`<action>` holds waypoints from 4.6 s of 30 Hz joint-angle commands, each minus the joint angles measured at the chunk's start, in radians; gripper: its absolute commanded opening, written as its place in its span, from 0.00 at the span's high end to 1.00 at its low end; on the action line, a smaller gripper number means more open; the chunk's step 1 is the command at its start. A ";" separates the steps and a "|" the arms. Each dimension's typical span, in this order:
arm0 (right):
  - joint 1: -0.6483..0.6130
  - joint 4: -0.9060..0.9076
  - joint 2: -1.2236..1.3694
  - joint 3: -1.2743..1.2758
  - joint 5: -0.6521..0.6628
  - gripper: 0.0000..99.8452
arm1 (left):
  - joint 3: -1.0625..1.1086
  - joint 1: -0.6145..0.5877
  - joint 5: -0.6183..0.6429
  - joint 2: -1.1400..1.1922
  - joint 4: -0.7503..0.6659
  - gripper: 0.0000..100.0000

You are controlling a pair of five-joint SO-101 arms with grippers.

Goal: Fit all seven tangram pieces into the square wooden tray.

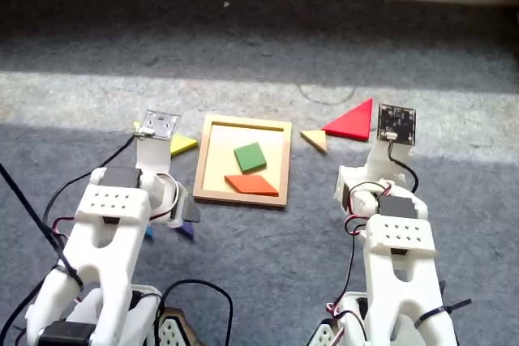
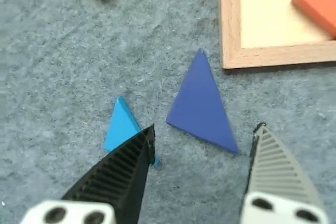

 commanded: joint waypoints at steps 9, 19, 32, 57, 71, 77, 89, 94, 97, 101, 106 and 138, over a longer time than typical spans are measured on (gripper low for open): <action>0.013 -0.019 -0.027 -0.005 0.014 0.85 | -0.028 -0.016 0.003 0.142 -0.089 0.70; 0.013 -0.019 -0.027 -0.005 0.014 0.85 | -0.275 -0.016 0.083 0.456 0.009 0.70; 0.013 -0.019 -0.027 -0.005 0.015 0.85 | -0.286 0.016 0.075 0.484 0.081 0.77; 0.013 -0.019 -0.027 -0.004 0.015 0.85 | -0.272 0.087 0.006 0.483 0.061 0.90; 0.013 -0.019 -0.027 -0.004 0.015 0.85 | -0.252 0.042 0.006 0.285 0.075 0.95; 0.010 -0.019 -0.027 -0.004 0.015 0.85 | -0.254 -0.005 0.011 0.168 0.068 0.74; 0.010 -0.019 -0.027 -0.004 0.015 0.85 | -0.591 0.010 0.012 0.547 -0.012 0.72; 0.010 -0.019 -0.027 -0.002 0.015 0.85 | -0.711 0.007 0.012 0.680 -0.012 0.72; 0.010 -0.019 -0.027 -0.002 0.015 0.85 | -0.743 0.007 0.012 0.717 -0.012 0.72; 0.010 -0.019 -0.027 -0.002 0.015 0.85 | -0.769 -0.001 0.012 0.753 -0.012 0.72; 0.010 -0.019 -0.027 -0.004 0.015 0.85 | -0.782 -0.030 0.012 0.779 -0.012 0.72; 0.012 -0.019 -0.027 -0.004 0.015 0.85 | -1.006 0.024 0.034 0.989 0.138 0.80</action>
